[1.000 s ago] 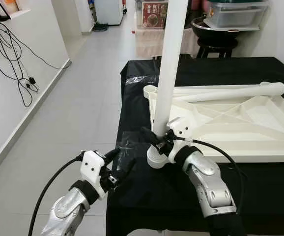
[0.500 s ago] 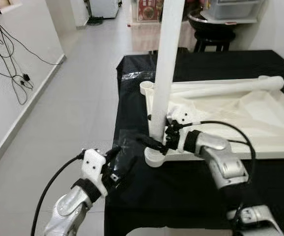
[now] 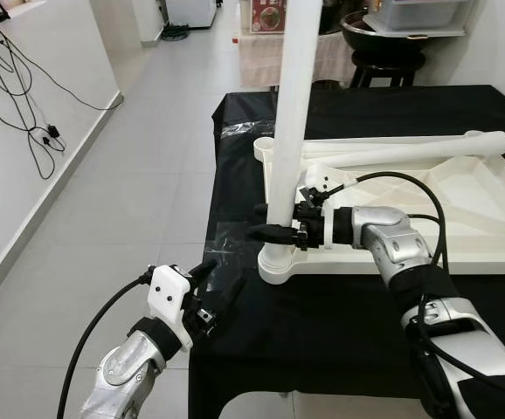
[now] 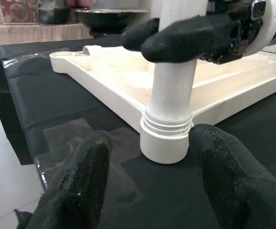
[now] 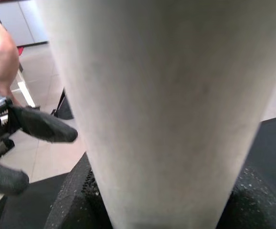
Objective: Building children table
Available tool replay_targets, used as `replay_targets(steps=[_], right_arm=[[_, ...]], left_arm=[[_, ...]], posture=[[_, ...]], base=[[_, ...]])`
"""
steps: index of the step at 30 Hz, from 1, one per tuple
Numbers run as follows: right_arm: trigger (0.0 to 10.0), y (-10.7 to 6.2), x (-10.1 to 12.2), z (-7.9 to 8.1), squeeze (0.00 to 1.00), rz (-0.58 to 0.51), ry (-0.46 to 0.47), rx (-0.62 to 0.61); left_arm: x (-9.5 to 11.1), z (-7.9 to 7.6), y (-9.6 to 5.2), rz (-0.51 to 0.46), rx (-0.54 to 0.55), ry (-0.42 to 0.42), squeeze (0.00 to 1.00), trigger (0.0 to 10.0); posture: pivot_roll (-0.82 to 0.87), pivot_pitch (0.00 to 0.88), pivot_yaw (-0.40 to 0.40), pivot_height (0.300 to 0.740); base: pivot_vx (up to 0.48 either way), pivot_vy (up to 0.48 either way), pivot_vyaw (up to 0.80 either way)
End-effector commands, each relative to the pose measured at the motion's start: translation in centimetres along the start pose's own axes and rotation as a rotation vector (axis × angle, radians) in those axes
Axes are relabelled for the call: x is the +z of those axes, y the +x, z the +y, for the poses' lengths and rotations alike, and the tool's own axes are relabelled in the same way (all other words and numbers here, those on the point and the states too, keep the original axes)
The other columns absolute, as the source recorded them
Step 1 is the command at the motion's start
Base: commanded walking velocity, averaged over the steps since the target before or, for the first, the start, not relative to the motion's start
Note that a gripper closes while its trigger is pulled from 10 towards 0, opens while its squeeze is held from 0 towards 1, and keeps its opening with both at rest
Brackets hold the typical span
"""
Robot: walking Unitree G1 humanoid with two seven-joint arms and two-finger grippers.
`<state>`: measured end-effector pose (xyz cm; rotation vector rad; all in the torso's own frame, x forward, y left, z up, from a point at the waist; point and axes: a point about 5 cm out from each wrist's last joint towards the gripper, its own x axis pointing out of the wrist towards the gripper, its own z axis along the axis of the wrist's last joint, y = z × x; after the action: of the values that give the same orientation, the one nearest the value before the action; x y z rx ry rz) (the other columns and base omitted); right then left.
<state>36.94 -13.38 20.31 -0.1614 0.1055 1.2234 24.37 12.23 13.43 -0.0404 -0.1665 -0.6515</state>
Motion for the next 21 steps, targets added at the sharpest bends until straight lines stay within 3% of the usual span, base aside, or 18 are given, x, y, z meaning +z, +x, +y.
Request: replay_targets(steps=[1, 4, 8, 10, 11, 12, 13, 14, 15, 16, 21], right_arm=[[0.0, -0.3, -0.2, 0.0, 0.0, -0.01, 0.017, 0.011], [0.0, -1.0, -0.5, -0.2, 0.0, -0.01, 0.006, 0.0], [0.0, -2.5, -1.5, -0.4, 0.0, -0.012, -0.018, -0.139], [0.0, -2.5, -1.5, -0.4, 0.0, -0.012, -0.018, -0.139], [0.0, -2.8, -2.5, -0.1, 0.0, -0.012, 0.004, -0.266], [0.0, -2.8, -2.5, -0.1, 0.0, -0.012, 0.004, -0.266], [0.0, -2.4, -3.8, 0.8, 0.0, -0.028, 0.056, -0.454], [0.0, -1.0, -5.7, 3.3, 0.0, -0.107, 0.209, -0.664], [0.0, -0.6, -6.8, 5.1, 0.0, -0.147, 0.336, -0.819], [0.0, -0.1, -6.1, 6.2, 0.0, -0.098, 0.171, -0.829], [0.0, -0.1, -6.1, 5.5, 0.0, -0.061, 0.151, -0.762]], left_arm=[[0.1, -0.1, -0.1, 0.004, -0.002, 0.007, 0.0, 10.0], [0.1, -0.1, -0.1, 0.004, -0.004, 0.006, 0.0, 10.0], [0.1, 0.0, -0.1, 0.005, -0.006, 0.005, 0.0, 10.0], [0.1, 0.0, -0.1, 0.005, -0.006, 0.005, 0.0, 10.0], [0.1, 0.1, -0.1, 0.004, -0.005, 0.006, 0.0, 10.0], [0.1, 0.1, -0.1, 0.004, -0.005, 0.006, 0.0, 10.0], [0.1, 0.3, -0.2, 0.004, -0.003, 0.007, 0.0, 10.0], [0.1, 0.5, -0.2, 0.004, -0.001, 0.008, 0.0, 10.0], [0.2, 0.7, -0.3, 0.004, 0.0, 0.009, 0.0, 10.0], [0.2, 0.8, -0.3, 0.005, 0.0, 0.01, 0.0, 10.0], [0.0, 0.9, -0.2, 0.007, 0.001, 0.007, 0.0, 10.0]], posture=[[-0.08, 0.13, 0.012, 0.74], [-0.09, 0.132, 0.014, 0.74], [-0.1, 0.135, 0.013, 0.74], [-0.1, 0.135, 0.013, 0.74], [-0.11, 0.137, 0.016, 0.74], [-0.11, 0.137, 0.016, 0.74], [-0.11, 0.136, 0.021, 0.74], [-0.13, 0.137, 0.033, 0.74], [-0.13, 0.137, 0.035, 0.74], [-0.13, 0.133, 0.042, 0.74], [-0.15, 0.116, 0.043, 0.74]], base=[[0.0, 0.0, 0.0], [0.0, 0.0, 0.0], [0.0, 0.0, 0.0], [0.0, 0.0, 0.0], [0.0, 0.0, 0.0], [0.0, 0.0, 0.0], [0.0, 0.0, 0.0], [0.0, 0.0, 0.0], [0.0, 0.0, 0.0], [0.0, 0.0, 0.0], [0.0, 0.0, 0.0]])
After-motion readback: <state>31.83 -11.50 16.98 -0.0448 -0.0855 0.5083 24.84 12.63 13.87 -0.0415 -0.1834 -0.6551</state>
